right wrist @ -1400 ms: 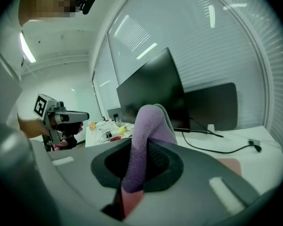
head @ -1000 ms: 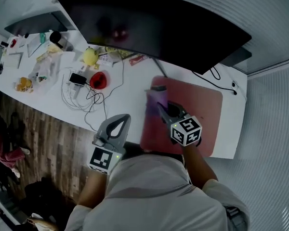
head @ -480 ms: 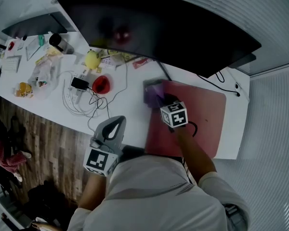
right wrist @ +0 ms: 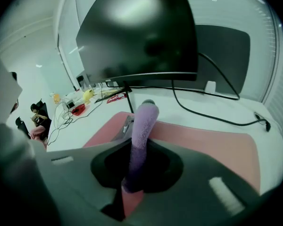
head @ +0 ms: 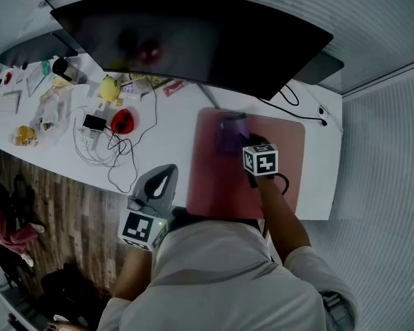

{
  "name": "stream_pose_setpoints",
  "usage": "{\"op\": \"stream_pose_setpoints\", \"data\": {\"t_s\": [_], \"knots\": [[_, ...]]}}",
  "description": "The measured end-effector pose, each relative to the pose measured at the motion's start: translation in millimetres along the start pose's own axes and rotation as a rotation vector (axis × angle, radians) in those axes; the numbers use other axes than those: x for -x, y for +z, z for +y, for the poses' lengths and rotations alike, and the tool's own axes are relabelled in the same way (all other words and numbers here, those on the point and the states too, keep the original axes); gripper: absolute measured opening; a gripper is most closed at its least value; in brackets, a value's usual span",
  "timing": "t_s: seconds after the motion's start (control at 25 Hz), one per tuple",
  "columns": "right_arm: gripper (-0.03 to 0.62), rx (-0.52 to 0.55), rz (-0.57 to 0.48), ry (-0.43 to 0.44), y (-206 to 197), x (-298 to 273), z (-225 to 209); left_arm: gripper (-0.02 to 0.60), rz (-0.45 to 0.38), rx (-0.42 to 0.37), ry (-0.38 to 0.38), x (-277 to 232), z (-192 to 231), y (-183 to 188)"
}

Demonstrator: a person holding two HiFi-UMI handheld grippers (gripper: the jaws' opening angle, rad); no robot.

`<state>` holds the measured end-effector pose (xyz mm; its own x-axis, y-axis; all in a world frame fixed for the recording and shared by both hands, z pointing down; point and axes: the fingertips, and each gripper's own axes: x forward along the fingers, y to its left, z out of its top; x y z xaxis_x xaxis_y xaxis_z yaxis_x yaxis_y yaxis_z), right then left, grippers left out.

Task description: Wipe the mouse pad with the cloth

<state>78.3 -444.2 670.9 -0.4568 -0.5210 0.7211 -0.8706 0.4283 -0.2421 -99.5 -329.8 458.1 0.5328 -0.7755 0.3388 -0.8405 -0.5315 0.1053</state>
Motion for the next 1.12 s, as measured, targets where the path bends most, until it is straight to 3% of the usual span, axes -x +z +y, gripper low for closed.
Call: {"op": "stream_pose_setpoints", "data": {"t_s": [0.32, 0.76, 0.96, 1.12], "knots": [[0.046, -0.076, 0.026, -0.169, -58.9, 73.1, -123.5, 0.002, -0.004, -0.016, -0.012, -24.1, -84.4, 1.7], [0.048, -0.194, -0.031, -0.332, -87.5, 146.8, -260.4, 0.002, -0.020, -0.038, -0.023, -51.0, -176.4, 14.5], [0.048, -0.281, -0.070, -0.391, -101.8, 175.3, -296.3, 0.002, -0.014, -0.045, -0.003, -43.4, -184.7, 15.9], [0.048, -0.304, -0.173, -0.324, -86.8, 198.1, -273.6, 0.002, -0.022, -0.026, 0.020, -28.8, -174.5, 11.5]]}}
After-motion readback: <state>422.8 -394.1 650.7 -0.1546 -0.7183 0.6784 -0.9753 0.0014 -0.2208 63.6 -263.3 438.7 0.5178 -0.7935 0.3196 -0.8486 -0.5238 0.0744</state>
